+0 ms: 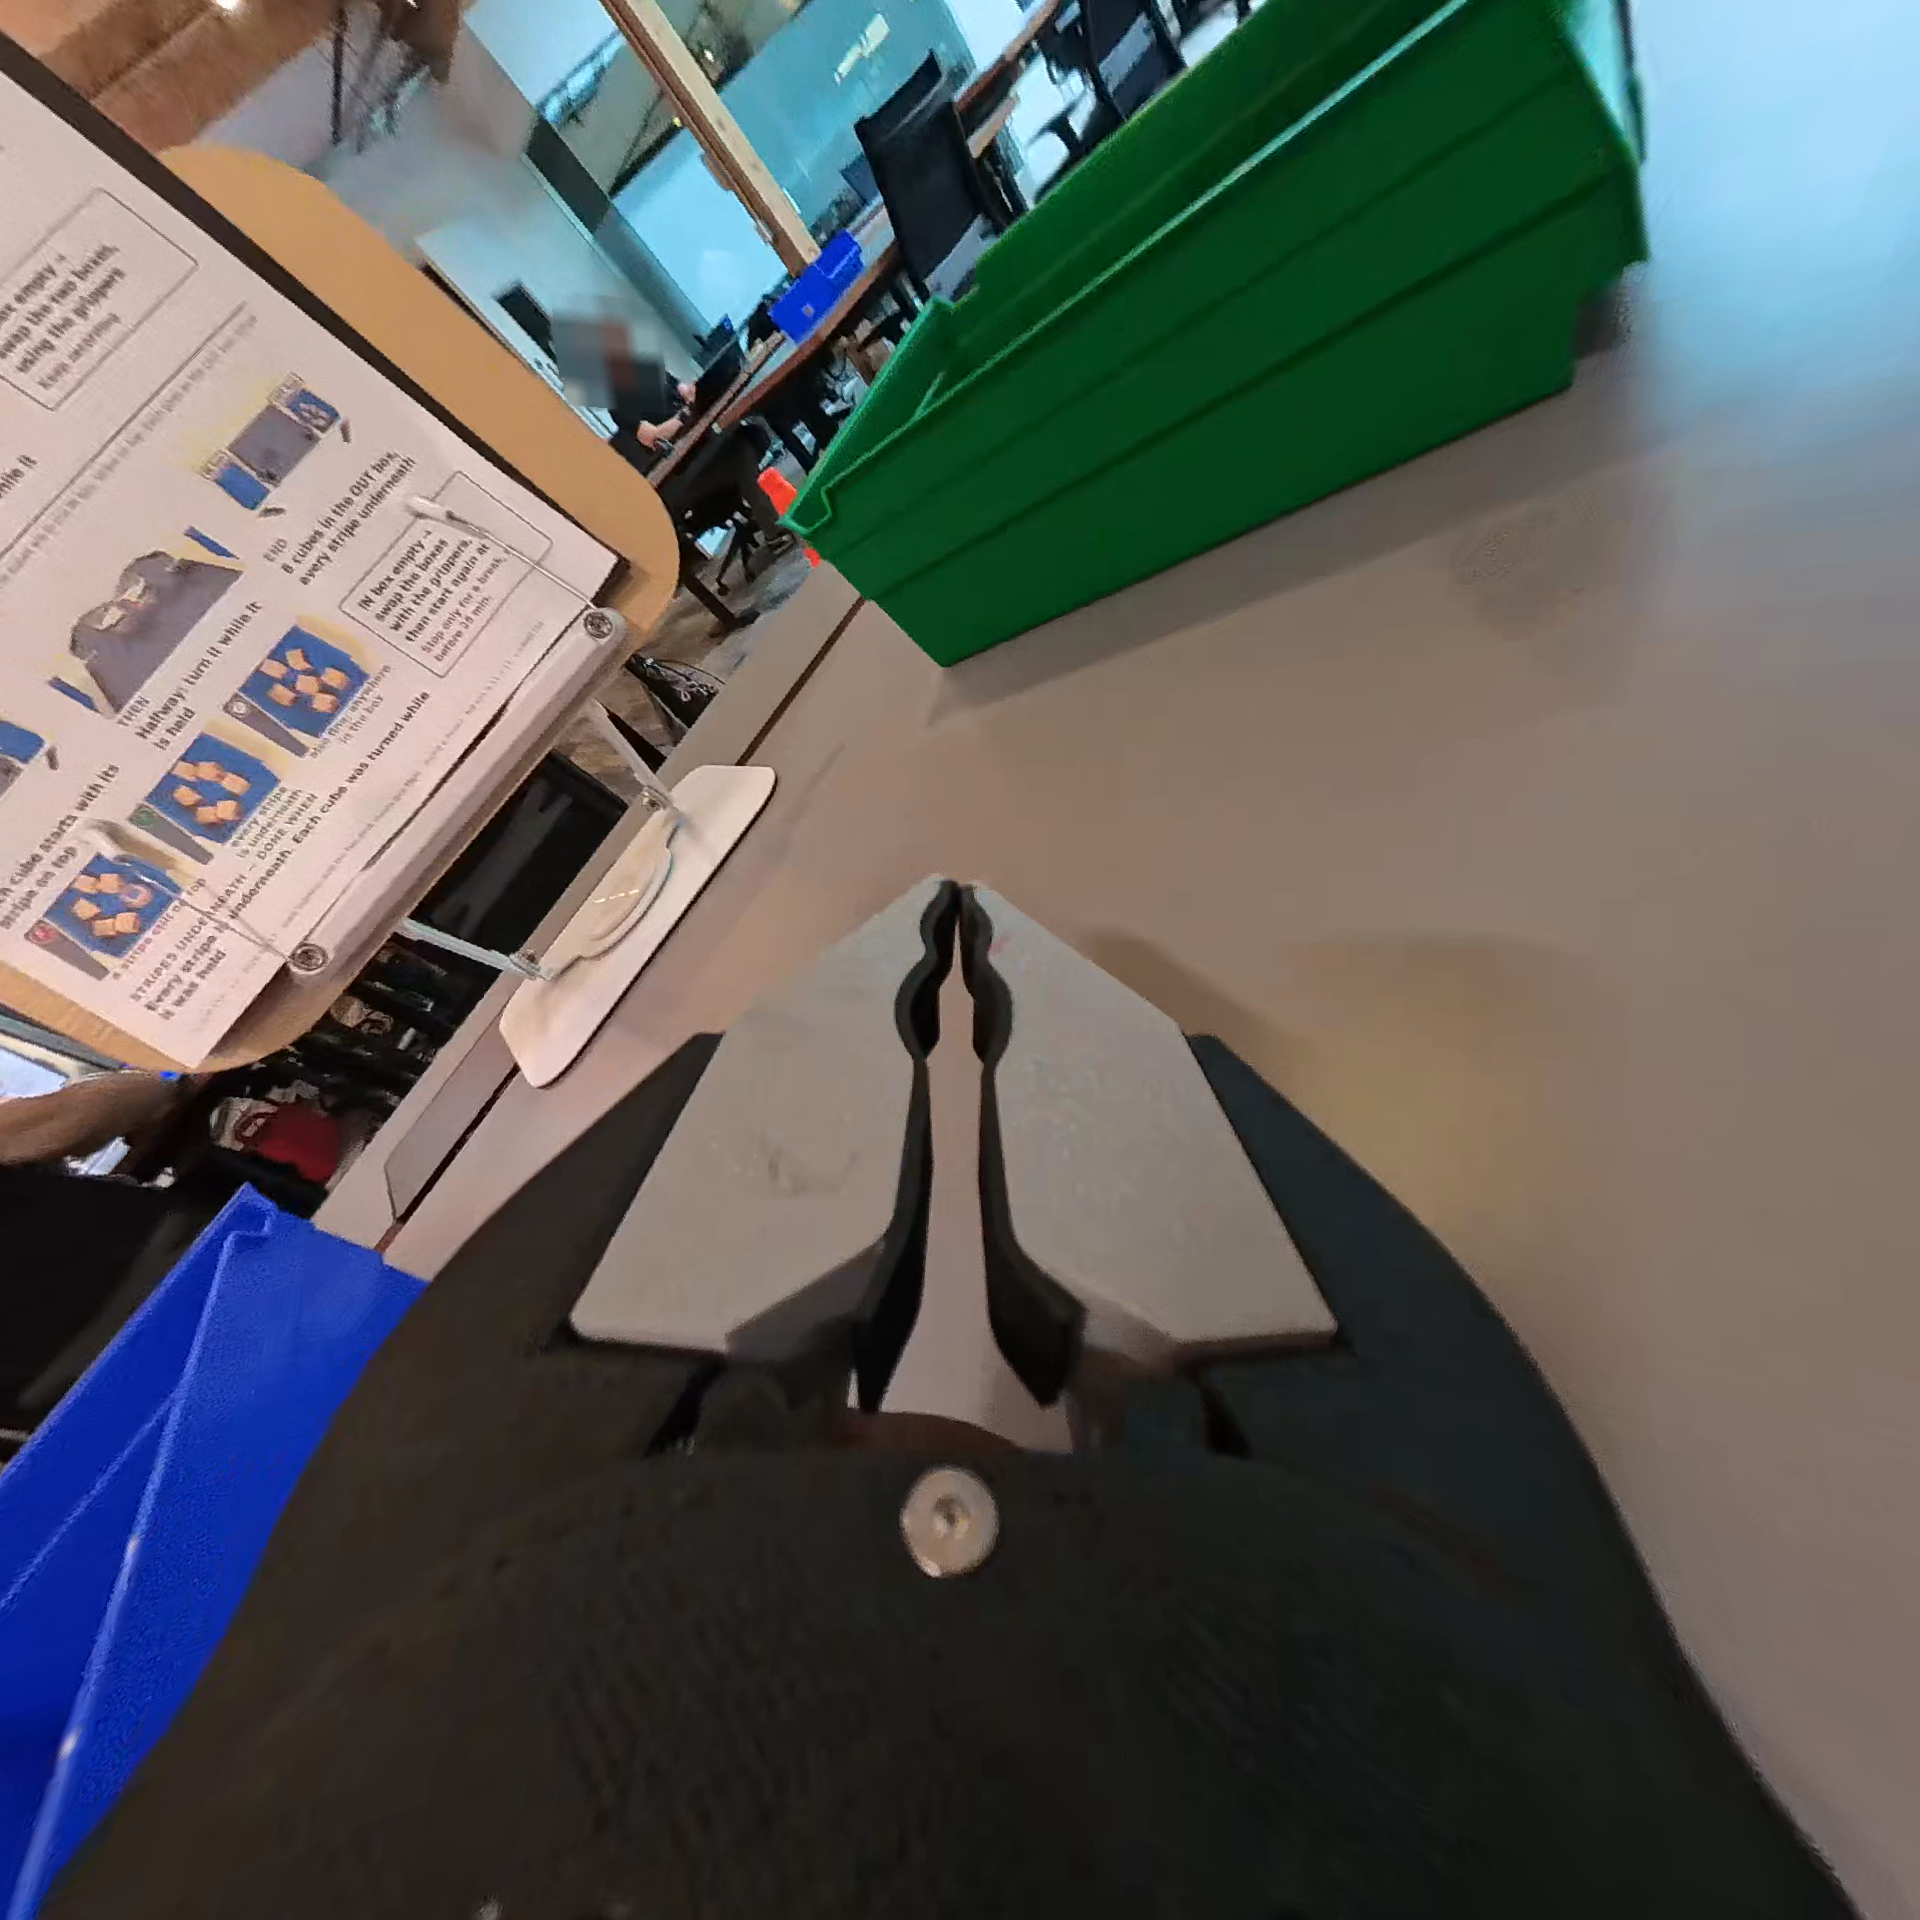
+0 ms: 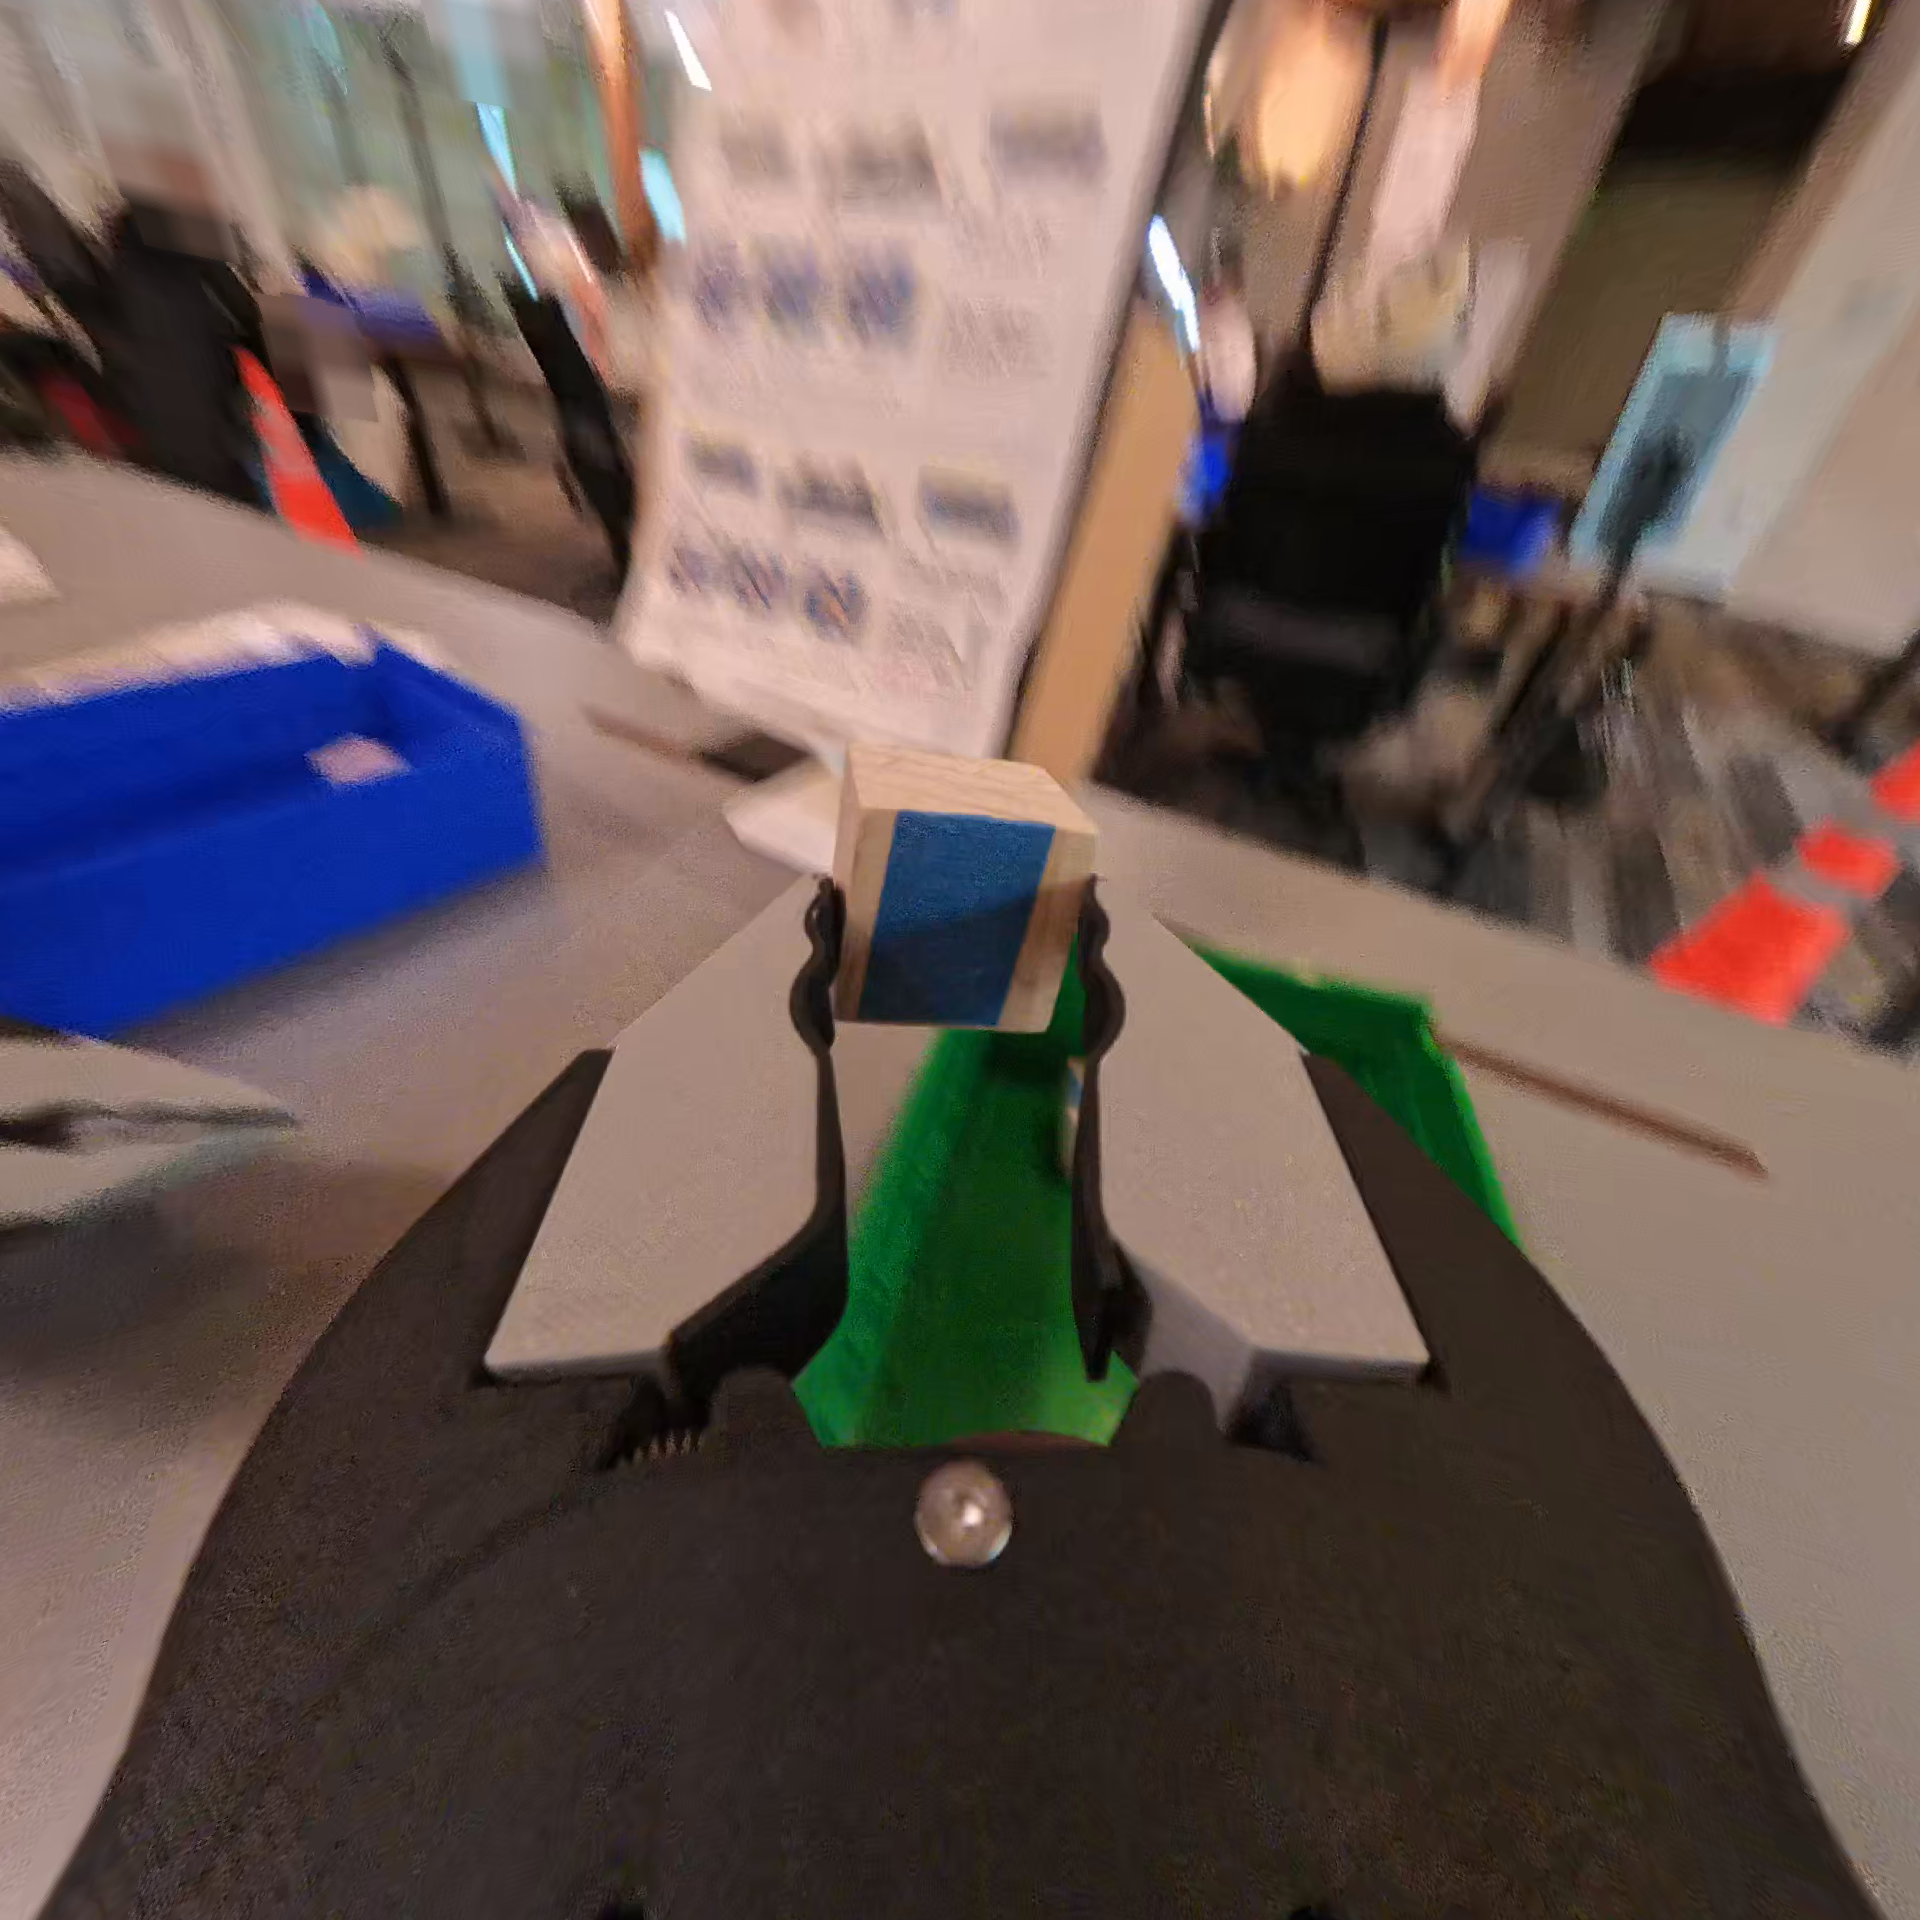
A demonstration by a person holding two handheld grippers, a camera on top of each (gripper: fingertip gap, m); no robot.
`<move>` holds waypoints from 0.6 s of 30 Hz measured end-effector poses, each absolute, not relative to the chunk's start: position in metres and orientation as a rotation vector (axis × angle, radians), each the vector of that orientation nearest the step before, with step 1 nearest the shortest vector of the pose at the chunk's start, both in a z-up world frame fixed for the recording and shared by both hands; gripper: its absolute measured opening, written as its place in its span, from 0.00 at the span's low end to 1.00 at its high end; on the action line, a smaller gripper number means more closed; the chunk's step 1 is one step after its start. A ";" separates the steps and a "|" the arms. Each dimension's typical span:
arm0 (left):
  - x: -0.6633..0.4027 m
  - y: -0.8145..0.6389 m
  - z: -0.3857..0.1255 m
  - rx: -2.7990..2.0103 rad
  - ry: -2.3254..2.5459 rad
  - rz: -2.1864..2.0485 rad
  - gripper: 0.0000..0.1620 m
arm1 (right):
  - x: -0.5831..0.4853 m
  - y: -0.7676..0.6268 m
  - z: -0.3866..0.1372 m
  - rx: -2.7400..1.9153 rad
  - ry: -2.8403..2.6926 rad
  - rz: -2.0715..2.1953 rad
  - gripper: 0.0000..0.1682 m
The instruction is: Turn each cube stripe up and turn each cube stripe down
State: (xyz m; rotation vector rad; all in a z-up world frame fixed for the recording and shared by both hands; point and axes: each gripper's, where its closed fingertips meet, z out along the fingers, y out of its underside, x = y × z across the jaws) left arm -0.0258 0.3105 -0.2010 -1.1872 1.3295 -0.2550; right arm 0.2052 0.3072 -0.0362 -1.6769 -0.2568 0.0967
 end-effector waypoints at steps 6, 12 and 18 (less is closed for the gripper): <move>-0.036 0.340 -0.206 -1.163 1.255 -0.039 0.00 | 0.271 0.332 -0.202 -2.361 -0.287 -0.072 0.26; -0.049 0.348 -0.210 -1.257 1.197 -0.085 0.00 | 0.278 0.361 -0.258 -2.589 -0.310 -0.128 0.26; -0.057 0.355 -0.215 -1.309 1.187 -0.070 0.00 | 0.281 0.379 -0.255 -2.662 -0.356 -0.234 0.33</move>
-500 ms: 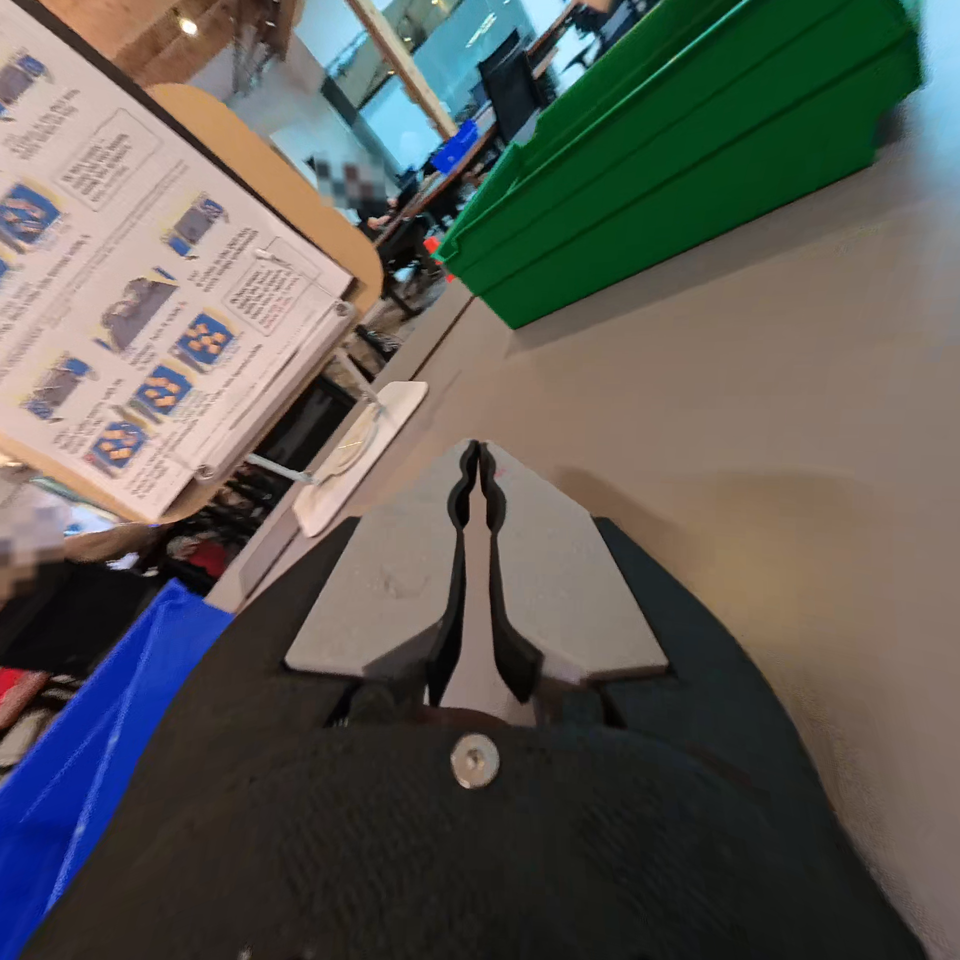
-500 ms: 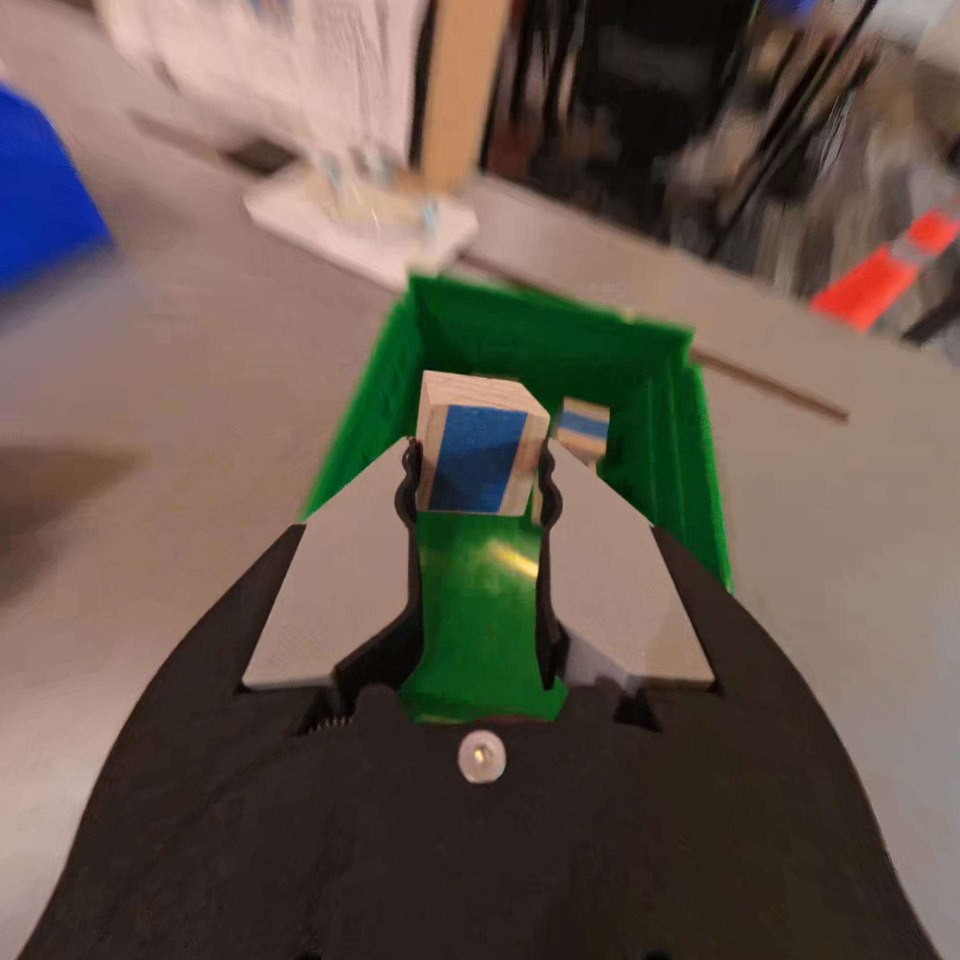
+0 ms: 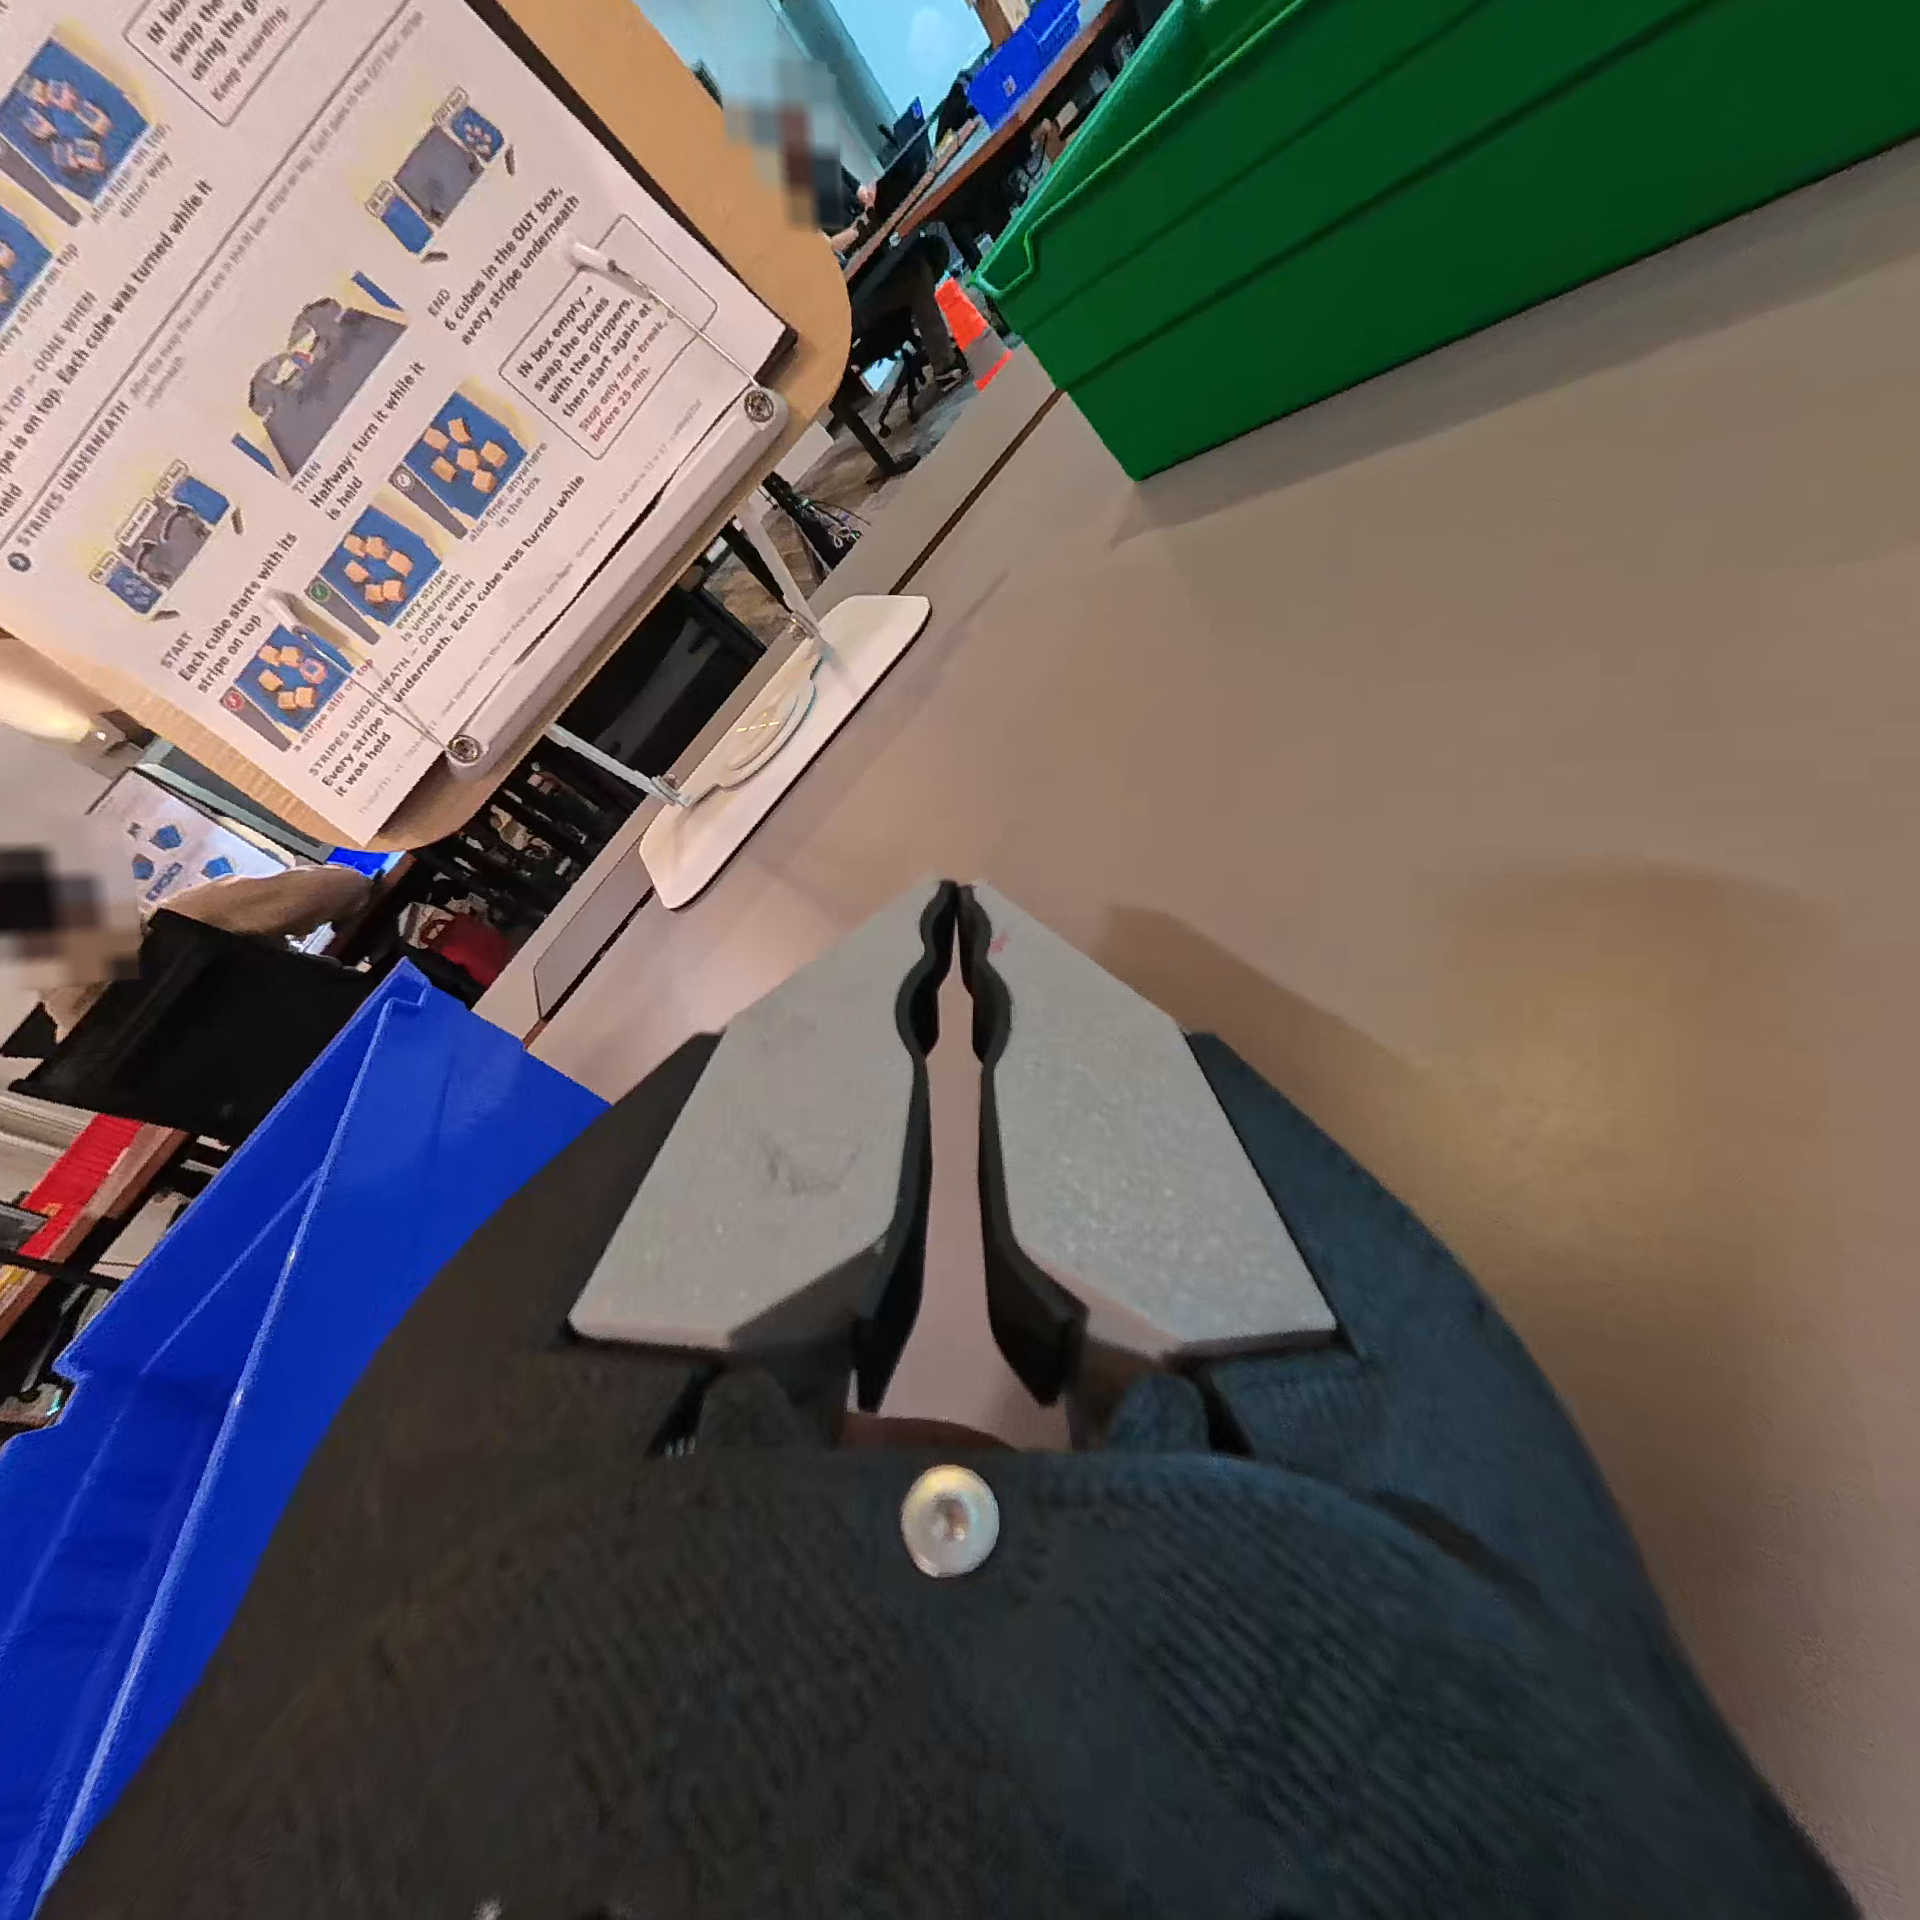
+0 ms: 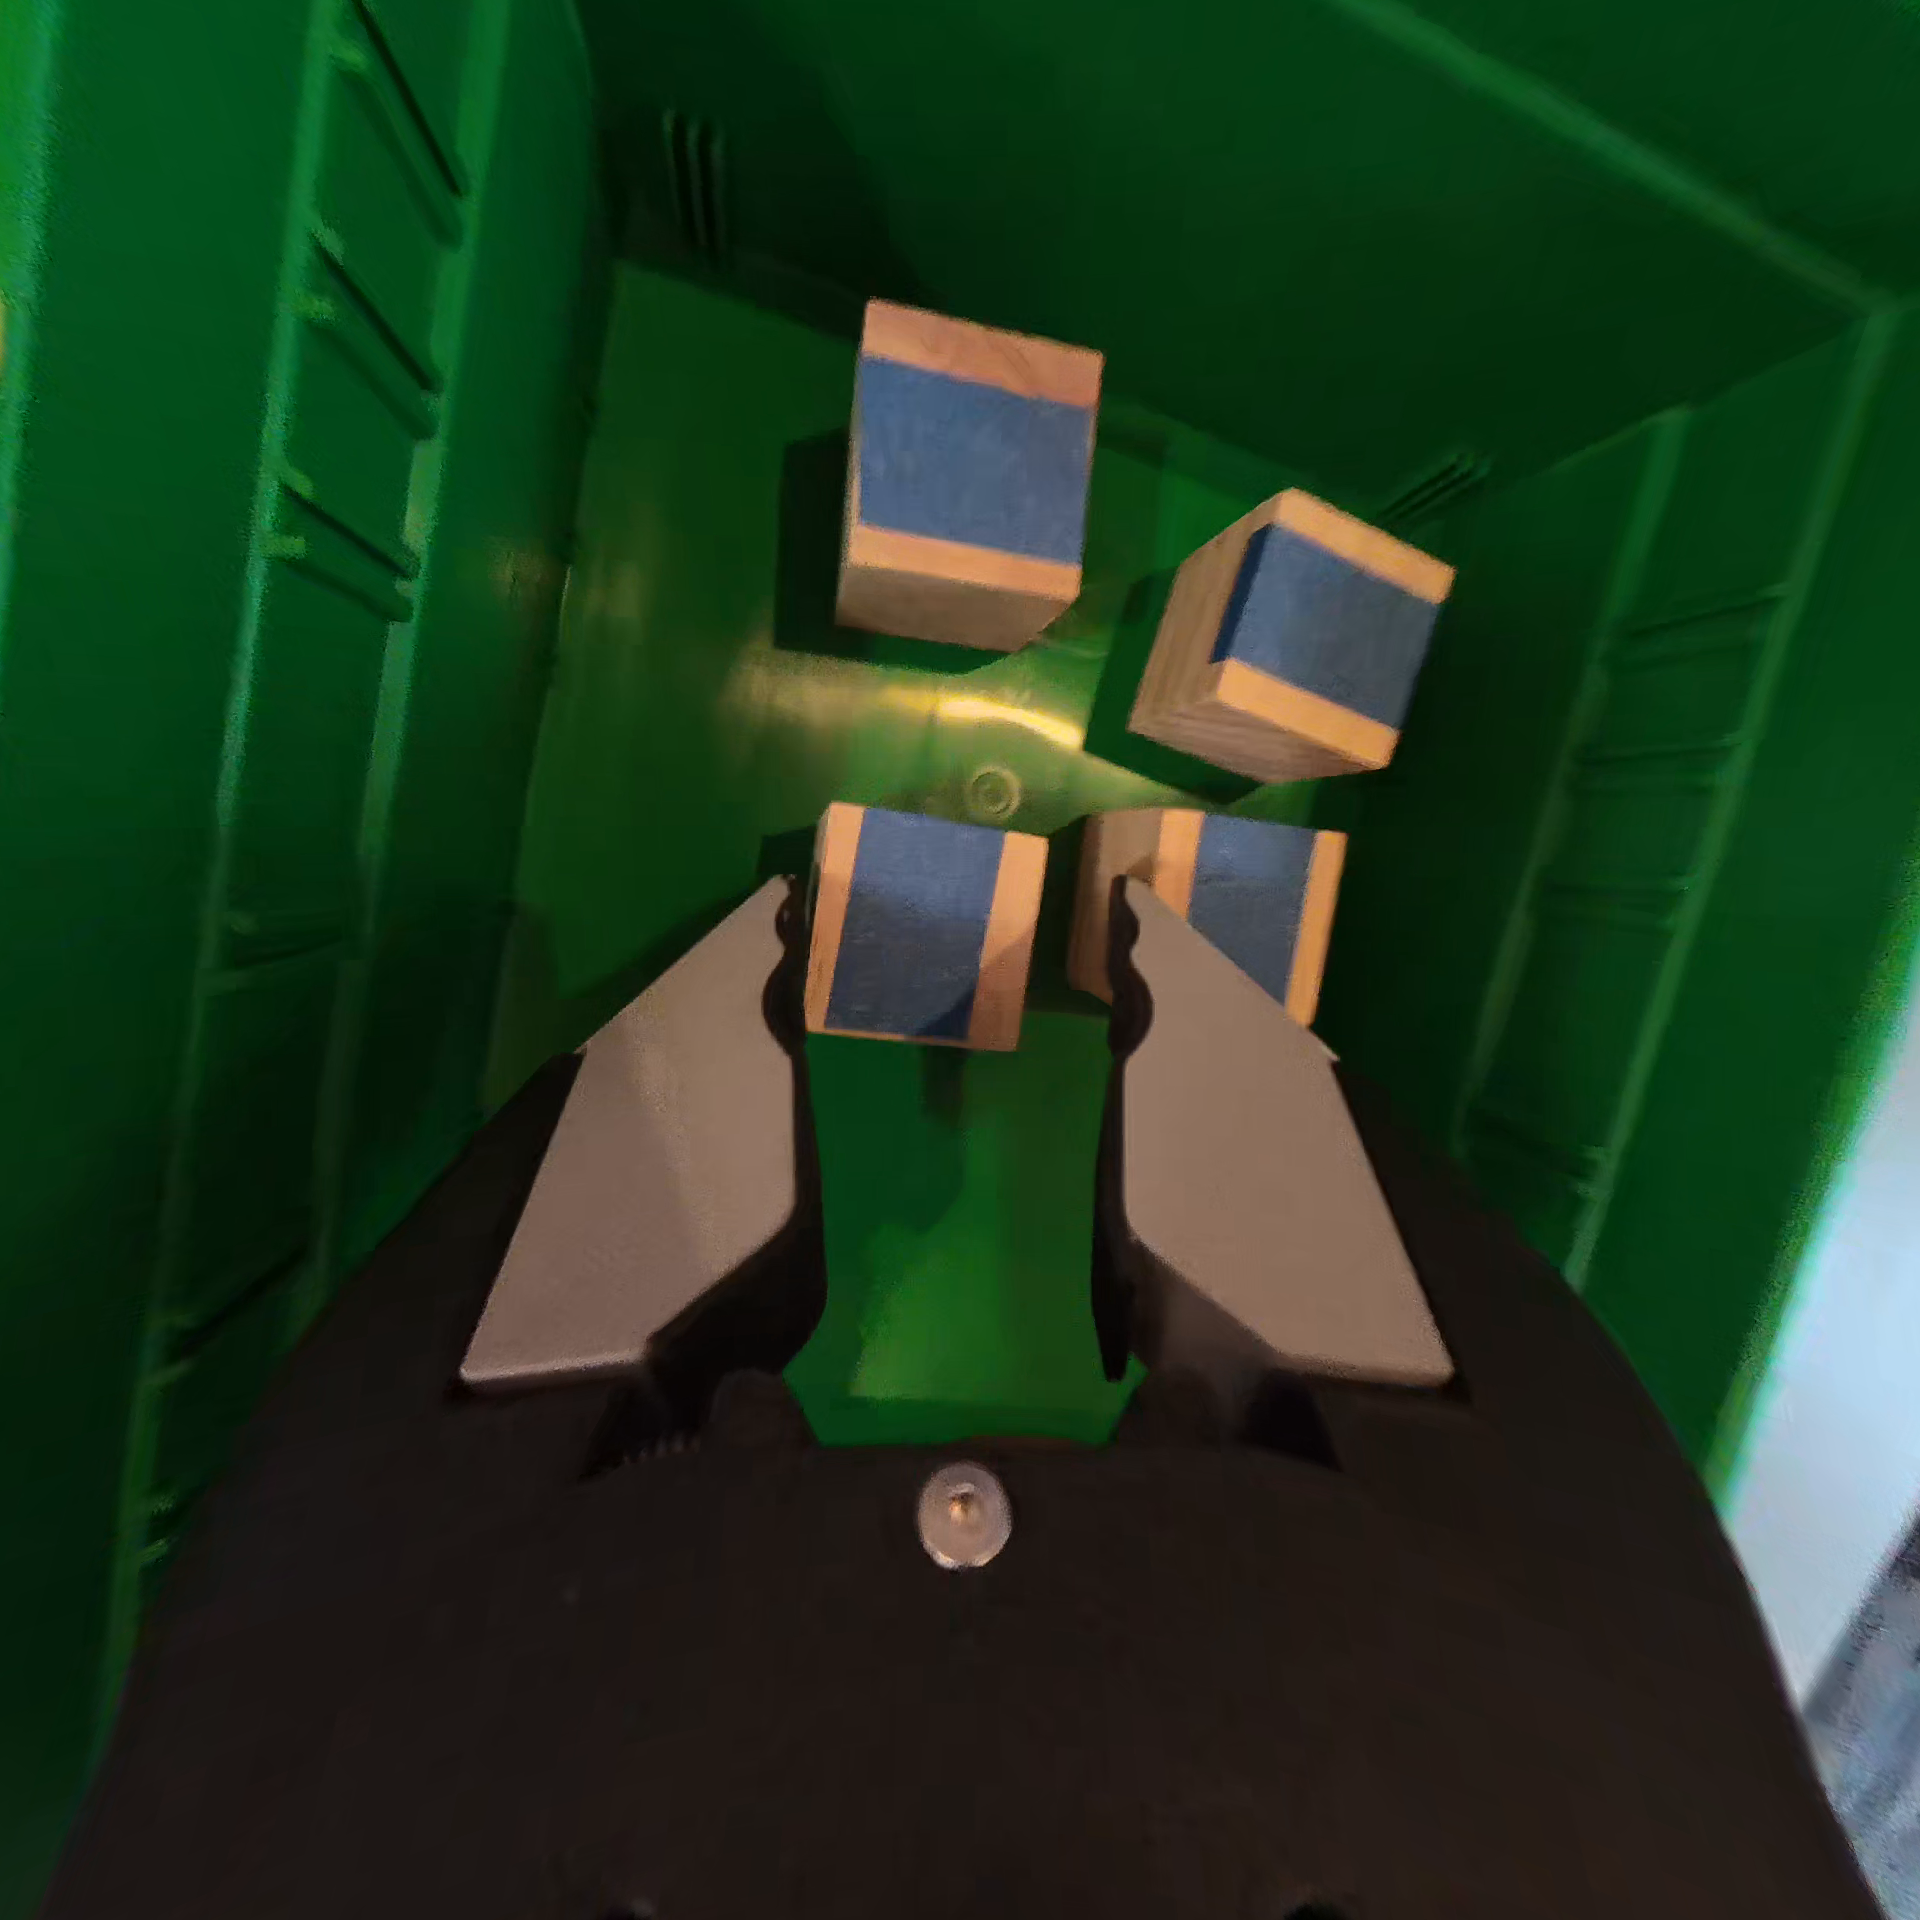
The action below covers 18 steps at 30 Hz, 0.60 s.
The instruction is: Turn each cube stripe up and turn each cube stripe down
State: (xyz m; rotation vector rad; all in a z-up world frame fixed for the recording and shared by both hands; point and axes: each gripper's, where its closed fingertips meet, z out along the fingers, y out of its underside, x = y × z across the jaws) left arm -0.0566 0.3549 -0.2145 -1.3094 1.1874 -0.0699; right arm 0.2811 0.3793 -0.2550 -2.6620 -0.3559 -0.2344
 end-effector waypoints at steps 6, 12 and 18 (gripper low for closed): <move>-0.059 0.359 -0.217 -1.331 1.184 -0.053 0.00 | 0.256 0.379 -0.188 -2.472 -0.353 -0.236 0.37; -0.064 0.368 -0.220 -1.380 1.161 -0.019 0.00 | 0.124 0.368 -0.121 -2.008 -0.614 -0.106 0.28; -0.071 0.366 -0.211 -1.405 1.088 -0.102 0.00 | 0.038 0.388 -0.217 -2.032 -0.783 -0.081 0.39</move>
